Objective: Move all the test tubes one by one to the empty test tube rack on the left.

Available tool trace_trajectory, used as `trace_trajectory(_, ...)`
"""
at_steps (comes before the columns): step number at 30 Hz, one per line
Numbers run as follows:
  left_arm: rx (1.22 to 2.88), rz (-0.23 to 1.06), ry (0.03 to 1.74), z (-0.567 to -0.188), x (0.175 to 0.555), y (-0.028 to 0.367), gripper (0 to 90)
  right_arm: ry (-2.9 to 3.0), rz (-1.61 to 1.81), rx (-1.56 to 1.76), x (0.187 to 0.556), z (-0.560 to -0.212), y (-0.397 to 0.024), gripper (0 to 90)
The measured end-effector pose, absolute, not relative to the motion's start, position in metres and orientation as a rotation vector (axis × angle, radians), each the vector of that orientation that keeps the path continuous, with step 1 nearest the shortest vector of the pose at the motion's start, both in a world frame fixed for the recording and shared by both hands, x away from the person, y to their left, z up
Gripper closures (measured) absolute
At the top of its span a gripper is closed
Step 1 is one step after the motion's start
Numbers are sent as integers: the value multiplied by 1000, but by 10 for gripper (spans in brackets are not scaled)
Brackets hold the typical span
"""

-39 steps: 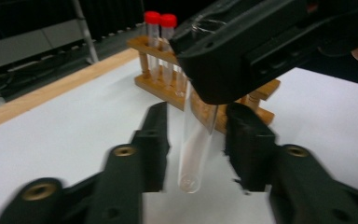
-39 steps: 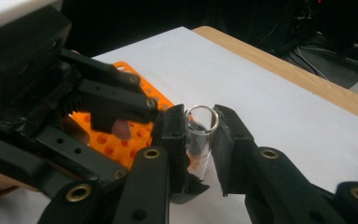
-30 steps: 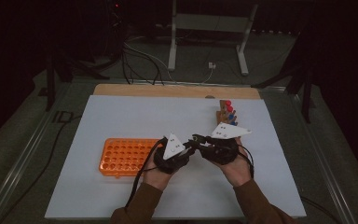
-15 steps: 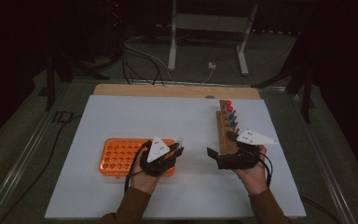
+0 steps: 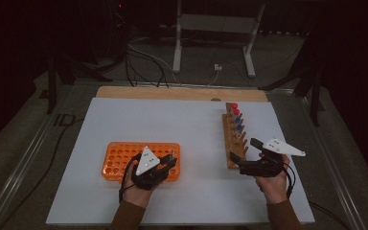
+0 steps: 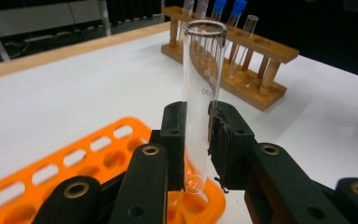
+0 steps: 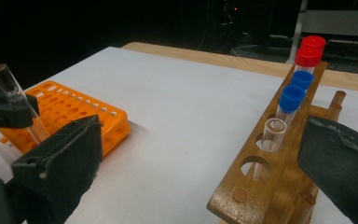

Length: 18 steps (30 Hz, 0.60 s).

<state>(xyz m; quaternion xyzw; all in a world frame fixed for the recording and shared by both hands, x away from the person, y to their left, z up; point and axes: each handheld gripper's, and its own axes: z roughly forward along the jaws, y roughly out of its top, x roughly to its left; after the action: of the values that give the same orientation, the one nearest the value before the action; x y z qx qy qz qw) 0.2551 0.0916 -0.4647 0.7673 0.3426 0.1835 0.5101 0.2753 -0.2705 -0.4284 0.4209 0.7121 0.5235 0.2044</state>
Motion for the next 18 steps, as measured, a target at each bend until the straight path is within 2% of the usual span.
trace_trajectory(6, 1886, 419, 835, -478, 254, 89, 761, 1976, 1475, 1185, 273, -430, -272, 4)
trace_trajectory(18, 2035, 466, 811, -491, 254, 77, 769, 1986, 1474, 1189, 273, -433, -272, 5)
